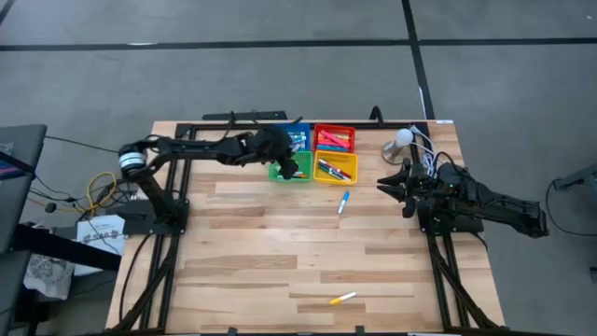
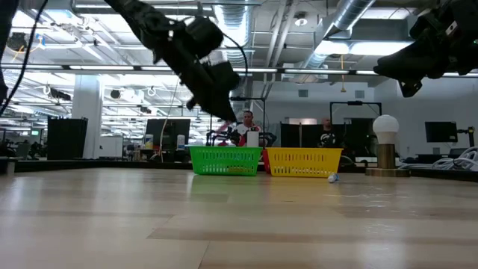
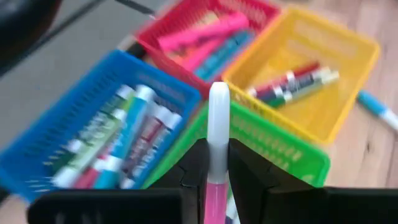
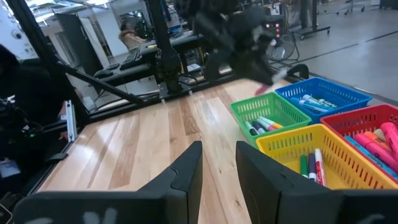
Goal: Pick & Place Markers
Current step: Put the pink highlighter in the green bin
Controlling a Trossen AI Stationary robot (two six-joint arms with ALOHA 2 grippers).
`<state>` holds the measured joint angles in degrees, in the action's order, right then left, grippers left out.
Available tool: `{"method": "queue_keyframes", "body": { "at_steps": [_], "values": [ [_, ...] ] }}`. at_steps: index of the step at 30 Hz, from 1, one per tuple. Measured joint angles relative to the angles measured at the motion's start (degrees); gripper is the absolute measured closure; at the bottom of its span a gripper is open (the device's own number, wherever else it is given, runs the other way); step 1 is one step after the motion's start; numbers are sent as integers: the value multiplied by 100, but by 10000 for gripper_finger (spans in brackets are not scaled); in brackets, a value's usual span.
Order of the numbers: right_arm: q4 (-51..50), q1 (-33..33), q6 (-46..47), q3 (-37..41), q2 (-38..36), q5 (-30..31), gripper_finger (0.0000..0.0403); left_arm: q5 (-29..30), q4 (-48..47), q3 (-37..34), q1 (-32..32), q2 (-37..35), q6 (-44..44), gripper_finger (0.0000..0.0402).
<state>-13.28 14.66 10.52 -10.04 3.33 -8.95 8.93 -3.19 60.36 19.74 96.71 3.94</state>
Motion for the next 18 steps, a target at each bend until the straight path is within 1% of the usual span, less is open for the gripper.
{"method": "queue_keyframes", "body": {
  "at_steps": [2, 5, 11, 18],
  "values": [
    [0, 0, 0, 0, 1, 0, 316, -194, 10, 0, 2, 201, -93, 349],
    [0, -2, 0, -2, 2, 0, 316, -321, 7, 0, -42, 358, -138, 348],
    [0, 0, 3, -2, 1, 0, 316, -622, -46, 0, -105, 372, -761, 348],
    [-2, 0, -2, 0, 2, 0, 316, -837, -187, -4, -89, 642, -826, 348]
  ]
}}
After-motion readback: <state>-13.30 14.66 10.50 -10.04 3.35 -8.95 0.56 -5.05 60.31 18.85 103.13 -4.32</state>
